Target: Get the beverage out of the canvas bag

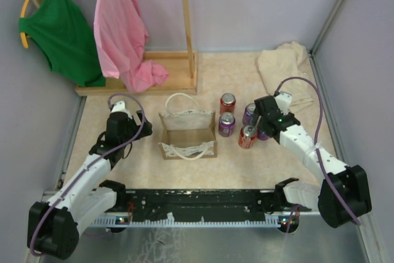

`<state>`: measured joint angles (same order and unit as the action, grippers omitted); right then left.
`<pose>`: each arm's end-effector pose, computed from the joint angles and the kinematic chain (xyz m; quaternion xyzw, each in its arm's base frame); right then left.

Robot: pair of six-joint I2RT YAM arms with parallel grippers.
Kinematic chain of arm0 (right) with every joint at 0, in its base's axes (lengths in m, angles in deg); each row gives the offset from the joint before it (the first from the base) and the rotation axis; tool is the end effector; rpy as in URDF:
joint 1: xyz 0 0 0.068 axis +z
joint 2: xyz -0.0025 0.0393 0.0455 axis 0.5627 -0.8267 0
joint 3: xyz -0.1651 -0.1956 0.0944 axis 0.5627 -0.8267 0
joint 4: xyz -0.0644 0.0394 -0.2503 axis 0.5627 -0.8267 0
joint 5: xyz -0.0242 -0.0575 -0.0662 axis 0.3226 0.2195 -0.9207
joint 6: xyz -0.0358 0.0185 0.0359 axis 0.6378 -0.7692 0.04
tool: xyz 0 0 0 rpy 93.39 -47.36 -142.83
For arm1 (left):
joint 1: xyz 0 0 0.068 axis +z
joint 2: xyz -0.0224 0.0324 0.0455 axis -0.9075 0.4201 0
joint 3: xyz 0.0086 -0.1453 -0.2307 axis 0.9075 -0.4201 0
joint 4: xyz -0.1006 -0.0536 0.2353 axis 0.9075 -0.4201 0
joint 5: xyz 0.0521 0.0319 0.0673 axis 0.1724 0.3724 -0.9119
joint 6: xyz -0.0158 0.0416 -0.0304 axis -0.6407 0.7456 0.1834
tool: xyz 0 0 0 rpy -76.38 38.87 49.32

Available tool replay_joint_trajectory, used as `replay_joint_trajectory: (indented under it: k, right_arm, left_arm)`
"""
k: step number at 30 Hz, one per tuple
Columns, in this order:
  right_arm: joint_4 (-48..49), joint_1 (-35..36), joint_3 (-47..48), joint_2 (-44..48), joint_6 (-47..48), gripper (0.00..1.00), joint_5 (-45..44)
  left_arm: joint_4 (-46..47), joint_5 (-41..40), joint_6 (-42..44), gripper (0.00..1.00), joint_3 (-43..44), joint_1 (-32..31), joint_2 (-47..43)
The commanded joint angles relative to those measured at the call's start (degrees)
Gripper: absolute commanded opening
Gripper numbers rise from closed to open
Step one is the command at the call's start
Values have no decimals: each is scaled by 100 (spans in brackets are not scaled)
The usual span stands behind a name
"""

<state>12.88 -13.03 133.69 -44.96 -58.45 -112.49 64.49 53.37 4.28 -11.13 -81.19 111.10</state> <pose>0.2127 0.0644 0.2311 0.2129 0.9038 -0.0589 0.3665 0.1837 -0.0463 0.2074 -0.1034 0.8724 -0.0890 0.4694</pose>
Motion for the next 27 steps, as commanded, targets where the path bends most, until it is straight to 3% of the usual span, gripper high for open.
replay_joint_trajectory:
  k: [1, 16, 27]
  right_arm:
    - [-126, -29, 21, 238, -75, 96, -215]
    - [-82, -27, 197, 1421, 257, 99, -470]
    - [458, -29, -107, 2696, 711, 99, -1337]
  left_arm:
    - [322, -78, 91, 99, 77, -20, -159]
    - [177, -366, 26, 99, -88, -23, -565]
    - [297, -518, 111, 99, -332, -23, -1345]
